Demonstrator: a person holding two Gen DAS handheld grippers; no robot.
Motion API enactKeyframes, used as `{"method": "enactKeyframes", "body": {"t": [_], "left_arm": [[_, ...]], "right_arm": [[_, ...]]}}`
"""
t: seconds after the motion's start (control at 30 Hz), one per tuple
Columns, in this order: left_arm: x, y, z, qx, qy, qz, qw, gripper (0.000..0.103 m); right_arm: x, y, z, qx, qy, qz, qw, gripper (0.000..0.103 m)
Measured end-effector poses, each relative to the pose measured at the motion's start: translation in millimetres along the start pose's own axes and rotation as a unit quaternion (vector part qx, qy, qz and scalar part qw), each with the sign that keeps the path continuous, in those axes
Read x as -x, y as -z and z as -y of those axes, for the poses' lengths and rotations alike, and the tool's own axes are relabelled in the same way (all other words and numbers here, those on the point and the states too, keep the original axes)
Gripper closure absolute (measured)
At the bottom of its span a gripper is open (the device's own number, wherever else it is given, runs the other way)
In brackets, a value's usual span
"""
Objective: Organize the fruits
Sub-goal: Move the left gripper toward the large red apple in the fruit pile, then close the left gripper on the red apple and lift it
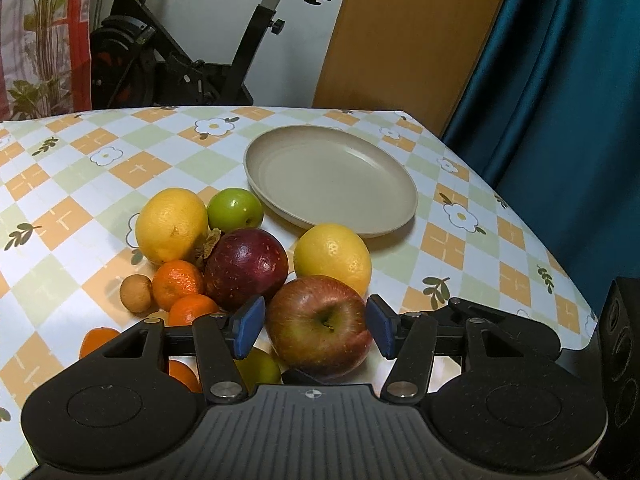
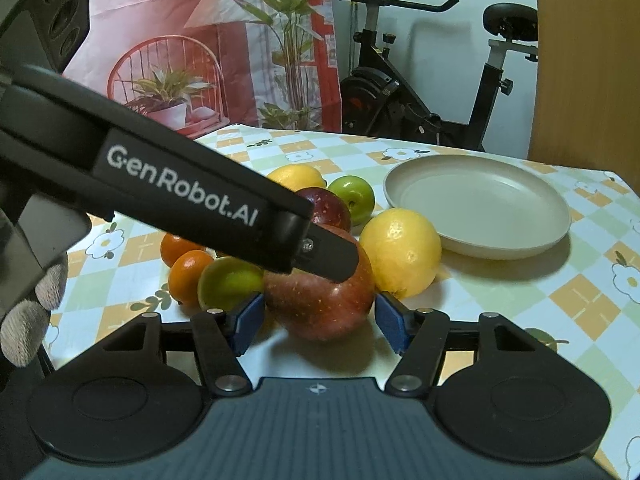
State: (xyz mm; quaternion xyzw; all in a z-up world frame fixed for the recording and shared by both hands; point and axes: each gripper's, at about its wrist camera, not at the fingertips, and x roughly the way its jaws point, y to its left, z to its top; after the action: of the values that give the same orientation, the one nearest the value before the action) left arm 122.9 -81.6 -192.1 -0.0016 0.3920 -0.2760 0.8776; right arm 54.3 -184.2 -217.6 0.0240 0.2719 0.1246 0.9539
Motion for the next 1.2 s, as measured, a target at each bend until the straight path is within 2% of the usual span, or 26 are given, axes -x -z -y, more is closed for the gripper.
{"method": "enactKeyframes", "body": {"t": [0.13, 0.37, 0.67, 1.2], "left_arm": [[-2, 1, -1, 0.0, -0.007, 0.003, 1.0, 0.036], [-10, 6, -1, 0.012, 0.012, -0.011, 0.9998, 0.037], [-8, 9, 3, 0.002, 0.006, 0.001, 1.0, 0.037], [17, 0, 14, -0.019, 0.016, 0.022, 0.9994, 0.037]], "right_arm": [[-1, 0, 3, -0.008, -0.001, 0.0, 1.0, 0.039], [-1, 1, 4, -0.012, -0.002, 0.003, 1.0, 0.04], [0, 0, 4, -0.022, -0.003, 0.001, 1.0, 0.04], [23, -13, -2, -0.02, 0.01, 0.016, 1.0, 0.04]]}}
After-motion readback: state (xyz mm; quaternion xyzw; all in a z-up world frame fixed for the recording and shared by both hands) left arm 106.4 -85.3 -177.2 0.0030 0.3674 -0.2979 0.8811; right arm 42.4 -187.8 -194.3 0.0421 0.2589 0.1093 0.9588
